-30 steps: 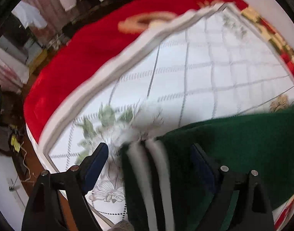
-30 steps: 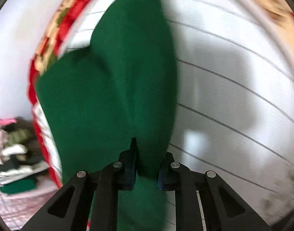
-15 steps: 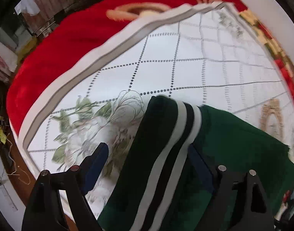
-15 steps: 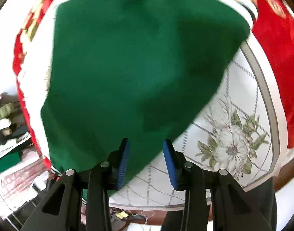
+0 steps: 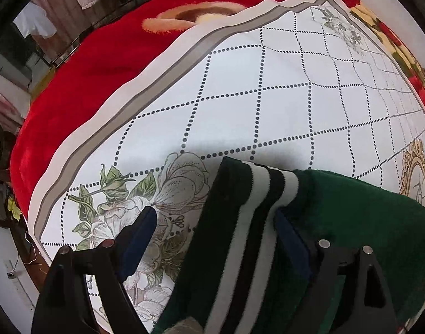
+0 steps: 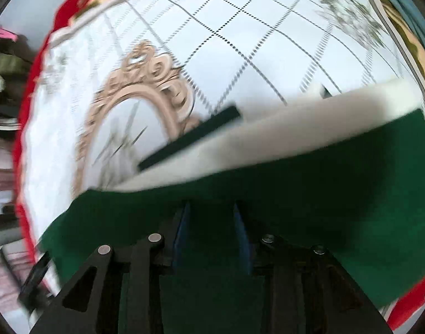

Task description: Fold large clothes

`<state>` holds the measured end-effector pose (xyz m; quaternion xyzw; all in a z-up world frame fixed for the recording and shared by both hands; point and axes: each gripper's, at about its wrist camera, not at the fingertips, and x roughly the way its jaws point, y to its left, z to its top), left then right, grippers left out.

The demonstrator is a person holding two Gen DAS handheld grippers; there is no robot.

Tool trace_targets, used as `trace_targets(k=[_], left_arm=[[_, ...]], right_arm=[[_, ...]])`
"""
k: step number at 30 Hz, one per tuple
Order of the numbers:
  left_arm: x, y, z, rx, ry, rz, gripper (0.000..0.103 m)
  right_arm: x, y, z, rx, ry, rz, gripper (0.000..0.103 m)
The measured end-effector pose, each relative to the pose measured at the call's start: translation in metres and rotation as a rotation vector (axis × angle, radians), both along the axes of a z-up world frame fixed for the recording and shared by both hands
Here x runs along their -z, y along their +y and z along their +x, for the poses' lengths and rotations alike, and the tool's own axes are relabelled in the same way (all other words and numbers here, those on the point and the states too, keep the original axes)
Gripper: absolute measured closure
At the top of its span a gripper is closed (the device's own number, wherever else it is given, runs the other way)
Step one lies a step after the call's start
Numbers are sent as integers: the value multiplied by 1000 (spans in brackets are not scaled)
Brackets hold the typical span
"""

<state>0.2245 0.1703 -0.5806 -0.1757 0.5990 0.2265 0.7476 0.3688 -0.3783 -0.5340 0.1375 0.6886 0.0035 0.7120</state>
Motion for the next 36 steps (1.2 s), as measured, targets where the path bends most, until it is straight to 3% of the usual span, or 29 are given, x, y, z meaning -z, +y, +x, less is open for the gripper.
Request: trace_targets(k=[4, 8, 13, 15, 17, 22, 23, 25, 27, 28, 30, 32, 36], left_arm=[[-3, 2, -2, -1, 2, 2, 16], [-33, -3, -14, -10, -31, 33, 16], [-66, -33, -28, 43, -60, 92, 12], [-66, -46, -23, 70, -65, 87, 9], [-59, -68, -13, 104, -62, 71, 9], [-48, -120, 18, 178, -60, 68, 9], [-44, -128, 22, 190, -50, 77, 9], [-29, -145, 30, 213, -15, 109, 9], [-10, -156, 35, 235, 40, 137, 9], [-4, -158, 35, 240, 56, 147, 9], [0, -159, 33, 234, 79, 151, 9], [-14, -158, 27, 213, 58, 156, 9], [-40, -169, 19, 194, 22, 151, 9]], right_arm=[[-7, -17, 10, 21, 30, -1, 69], [-49, -57, -6, 94, 25, 125, 69], [-96, -133, -52, 147, -49, 1, 63], [-94, -143, -45, 115, -37, -22, 55], [-88, -162, -34, 89, -28, -26, 54], [-54, -135, 18, -13, -55, -119, 54], [-44, -133, 25, -43, -46, -103, 55], [-24, -129, 35, -54, -31, -114, 92], [1, -138, 43, -32, 8, -173, 96], [19, -144, 47, -26, 56, -222, 103], [30, -149, 53, -24, 98, -208, 103], [11, -156, 54, -6, 97, -202, 103], [-71, -182, 21, 23, -61, -147, 101]])
